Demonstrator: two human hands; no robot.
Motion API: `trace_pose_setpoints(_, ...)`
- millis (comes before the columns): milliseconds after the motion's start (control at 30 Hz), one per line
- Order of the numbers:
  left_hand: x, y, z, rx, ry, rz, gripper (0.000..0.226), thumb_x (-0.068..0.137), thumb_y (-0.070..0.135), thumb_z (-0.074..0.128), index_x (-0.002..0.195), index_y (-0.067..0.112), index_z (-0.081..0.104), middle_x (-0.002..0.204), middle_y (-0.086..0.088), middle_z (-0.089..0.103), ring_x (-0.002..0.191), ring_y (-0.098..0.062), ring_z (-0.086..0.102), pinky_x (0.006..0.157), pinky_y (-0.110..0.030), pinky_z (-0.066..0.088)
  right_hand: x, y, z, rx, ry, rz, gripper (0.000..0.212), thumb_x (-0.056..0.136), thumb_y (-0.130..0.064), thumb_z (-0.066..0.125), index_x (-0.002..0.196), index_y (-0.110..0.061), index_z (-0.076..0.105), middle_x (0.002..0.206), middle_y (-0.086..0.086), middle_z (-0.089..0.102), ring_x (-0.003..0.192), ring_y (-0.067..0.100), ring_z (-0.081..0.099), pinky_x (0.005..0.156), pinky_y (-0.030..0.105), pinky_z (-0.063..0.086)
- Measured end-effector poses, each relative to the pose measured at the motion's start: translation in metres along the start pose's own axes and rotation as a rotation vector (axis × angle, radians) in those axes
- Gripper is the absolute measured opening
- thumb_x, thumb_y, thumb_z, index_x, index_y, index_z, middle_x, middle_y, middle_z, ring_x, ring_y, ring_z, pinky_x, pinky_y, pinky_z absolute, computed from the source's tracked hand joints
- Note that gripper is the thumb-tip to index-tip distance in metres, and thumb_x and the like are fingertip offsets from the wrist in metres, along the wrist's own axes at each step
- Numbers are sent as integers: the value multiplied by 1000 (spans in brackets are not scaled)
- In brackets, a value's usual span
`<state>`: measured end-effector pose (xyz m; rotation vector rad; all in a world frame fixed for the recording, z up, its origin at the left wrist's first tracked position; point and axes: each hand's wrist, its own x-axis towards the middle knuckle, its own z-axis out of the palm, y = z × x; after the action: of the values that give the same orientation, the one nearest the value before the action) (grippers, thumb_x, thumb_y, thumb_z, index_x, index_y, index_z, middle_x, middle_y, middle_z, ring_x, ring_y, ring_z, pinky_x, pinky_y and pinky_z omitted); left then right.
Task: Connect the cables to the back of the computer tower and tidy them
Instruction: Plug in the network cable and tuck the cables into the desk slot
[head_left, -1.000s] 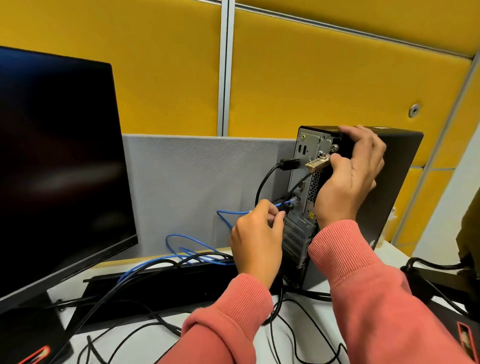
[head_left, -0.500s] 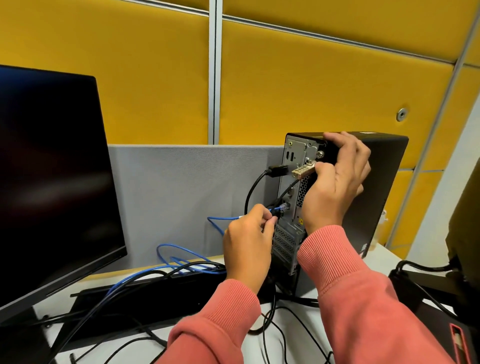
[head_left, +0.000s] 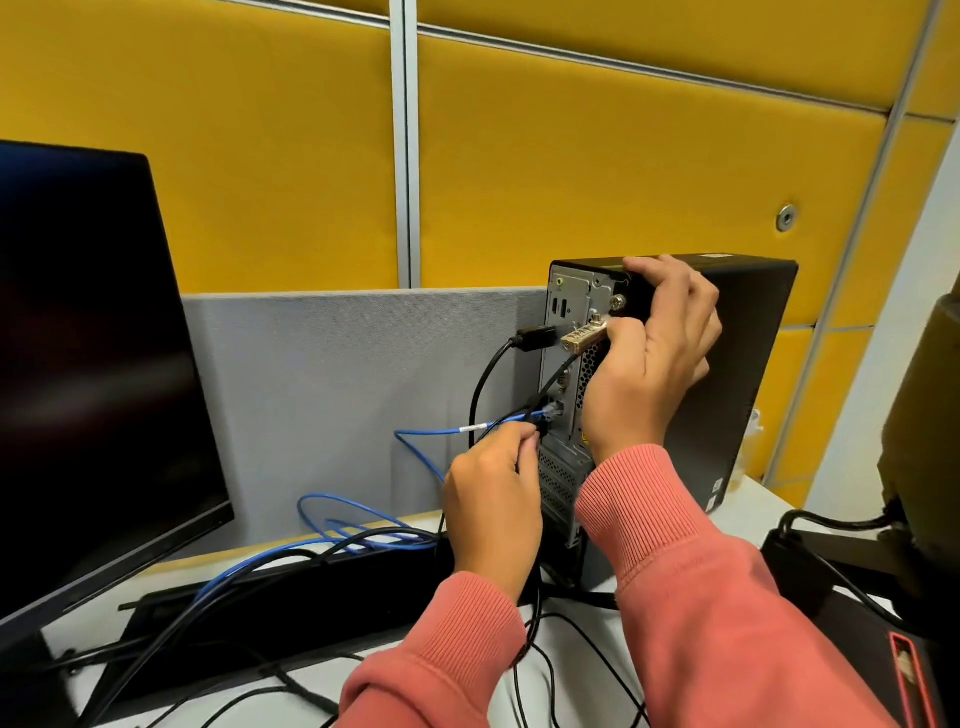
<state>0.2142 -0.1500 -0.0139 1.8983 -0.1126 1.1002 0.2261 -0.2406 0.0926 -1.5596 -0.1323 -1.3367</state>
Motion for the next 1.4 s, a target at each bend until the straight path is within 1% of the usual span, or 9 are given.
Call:
trace_pose_setpoints(167,4,1,-6,171,-37,170,4,93,16,71,93,18,74,83,2,75,68,-23,70,59,-39,57,1,-1,3,-9,18,2,44,79,-15,46,117,-31,60,135,-9,49,138,18,36,106,60,31)
trace_pose_setpoints(333,10,5,-15,288,-105,243,7,90,13,73,91,20,71,79,2,72,64,-26,68,52,-36,55,2,-5,2,-14,27,14,42,80,-15,45,116,-29,60,133,-7,50,136,18,37,105,59,32)
trace_pose_setpoints(400,14,7,-21,348,-180,247,5,95,19,66,95,22,70,78,1,71,67,-26,67,56,-38,55,1,-4,-2,-32,9,-1,42,80,-15,45,116,-30,60,133,-7,50,135,18,37,105,58,33)
trace_pose_setpoints(533,18,14,-29,350,-277,165,17,99,21,56,107,26,71,86,-3,69,80,-29,67,67,-43,57,3,-6,-3,-43,1,3,42,80,-15,44,116,-30,60,131,-7,49,134,17,37,104,57,33)
trace_pose_setpoints(767,11,7,-19,243,-152,94,22,95,16,63,110,26,76,91,-1,78,80,-26,72,68,-41,59,3,-7,-3,-48,-5,6,40,80,-16,45,114,-29,60,130,-8,49,133,16,37,104,57,34)
trace_pose_setpoints(900,5,6,-6,145,-56,79,18,92,14,68,104,21,79,91,2,78,78,-23,73,67,-40,60,3,-7,-3,-57,-1,6,39,80,-15,45,113,-28,59,128,-9,49,132,15,37,105,54,33)
trace_pose_setpoints(1100,4,4,-5,147,-64,107,17,92,13,71,105,18,80,92,1,79,78,-22,73,68,-37,59,3,-8,-2,-56,0,12,40,80,-17,43,114,-28,59,129,-9,48,133,15,36,105,54,33)
trace_pose_setpoints(1233,6,8,-16,240,-171,182,24,96,15,62,115,21,75,100,1,76,88,-25,71,72,-38,55,1,-9,-2,-60,0,18,40,80,-18,42,115,-29,58,131,-9,49,134,16,37,105,55,34)
trace_pose_setpoints(1400,5,19,-38,422,-483,203,42,99,10,49,138,25,53,109,-5,68,98,-35,66,75,-46,54,-3,-16,-4,-97,-30,42,41,83,-18,41,120,-30,56,141,-8,47,140,19,34,108,57,34)
